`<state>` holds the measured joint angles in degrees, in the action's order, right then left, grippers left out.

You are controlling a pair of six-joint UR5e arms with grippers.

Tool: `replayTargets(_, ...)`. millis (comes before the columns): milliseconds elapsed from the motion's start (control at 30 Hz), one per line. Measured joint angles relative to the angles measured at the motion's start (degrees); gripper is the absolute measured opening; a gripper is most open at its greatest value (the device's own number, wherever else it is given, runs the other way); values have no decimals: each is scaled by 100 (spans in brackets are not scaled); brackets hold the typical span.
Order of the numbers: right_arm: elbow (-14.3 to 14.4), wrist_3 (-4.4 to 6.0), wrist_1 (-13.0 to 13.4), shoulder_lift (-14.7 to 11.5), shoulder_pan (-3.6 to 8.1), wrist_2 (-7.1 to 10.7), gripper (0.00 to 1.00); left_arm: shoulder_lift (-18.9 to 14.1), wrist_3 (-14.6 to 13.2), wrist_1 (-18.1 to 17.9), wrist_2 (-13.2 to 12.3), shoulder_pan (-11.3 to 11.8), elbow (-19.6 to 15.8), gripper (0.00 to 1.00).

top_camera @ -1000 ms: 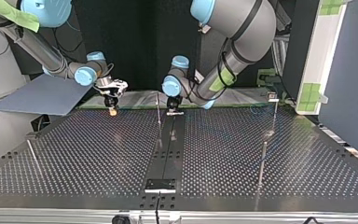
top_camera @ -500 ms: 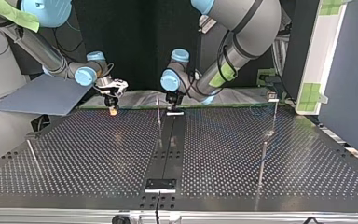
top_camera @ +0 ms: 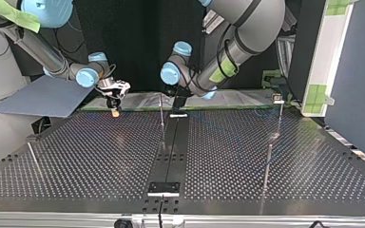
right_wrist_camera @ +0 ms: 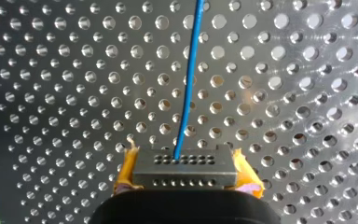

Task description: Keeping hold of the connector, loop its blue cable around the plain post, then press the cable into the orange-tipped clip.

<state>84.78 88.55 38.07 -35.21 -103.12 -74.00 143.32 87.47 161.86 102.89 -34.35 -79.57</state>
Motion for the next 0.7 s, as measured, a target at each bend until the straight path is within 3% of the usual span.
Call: replayTargets(700,0,13,0,2,6,15,0,-87,178,-251,-23,-144,-200,99)
